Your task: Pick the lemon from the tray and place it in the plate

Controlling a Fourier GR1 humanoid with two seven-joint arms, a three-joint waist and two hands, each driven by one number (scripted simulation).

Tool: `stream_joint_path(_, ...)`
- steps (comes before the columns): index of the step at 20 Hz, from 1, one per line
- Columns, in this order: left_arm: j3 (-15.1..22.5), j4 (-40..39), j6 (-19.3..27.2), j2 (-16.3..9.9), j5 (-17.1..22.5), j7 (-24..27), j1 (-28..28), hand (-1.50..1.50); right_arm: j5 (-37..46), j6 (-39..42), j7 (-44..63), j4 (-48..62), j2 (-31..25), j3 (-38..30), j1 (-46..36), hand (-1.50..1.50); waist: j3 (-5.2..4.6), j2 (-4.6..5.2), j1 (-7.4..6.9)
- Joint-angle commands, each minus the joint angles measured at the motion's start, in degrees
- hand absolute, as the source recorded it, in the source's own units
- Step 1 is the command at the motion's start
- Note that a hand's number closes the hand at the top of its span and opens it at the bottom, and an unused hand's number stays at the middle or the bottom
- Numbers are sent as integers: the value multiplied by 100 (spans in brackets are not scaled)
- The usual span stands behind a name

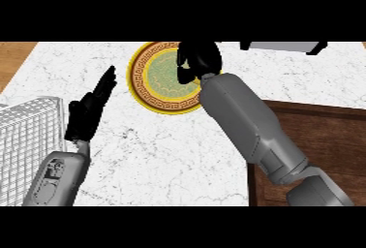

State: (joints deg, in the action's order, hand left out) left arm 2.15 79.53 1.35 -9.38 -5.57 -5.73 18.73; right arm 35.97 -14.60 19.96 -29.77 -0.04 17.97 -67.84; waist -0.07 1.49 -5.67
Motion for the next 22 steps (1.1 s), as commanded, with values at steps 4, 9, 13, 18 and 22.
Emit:
stream_joint_path(4,18,91,-104,-21,28,36,-37,0,-1059,-381,-269,568,4,121,126,-150,4,33,-213)
stream_joint_path(9,178,-85,64,153,-189,115,129,0,-1702,-510,-1051,590,4,-277,55,-150,13,78,-175)
stream_joint_path(13,17,-73,-60,83,9,59,104,0,-2392,-1269,-1526,190,4,-601,283,-150,15,15,-79)
stream_joint_path(18,-214,-57,-40,-88,58,1,20,0,-3013,-1880,-1709,176,4,-996,223,-150,10,-49,146)
stream_joint_path(22,-371,207,-310,-330,259,-68,-257,0,-3031,-2048,-2269,549,-42,-1545,246,-150,10,-72,303)
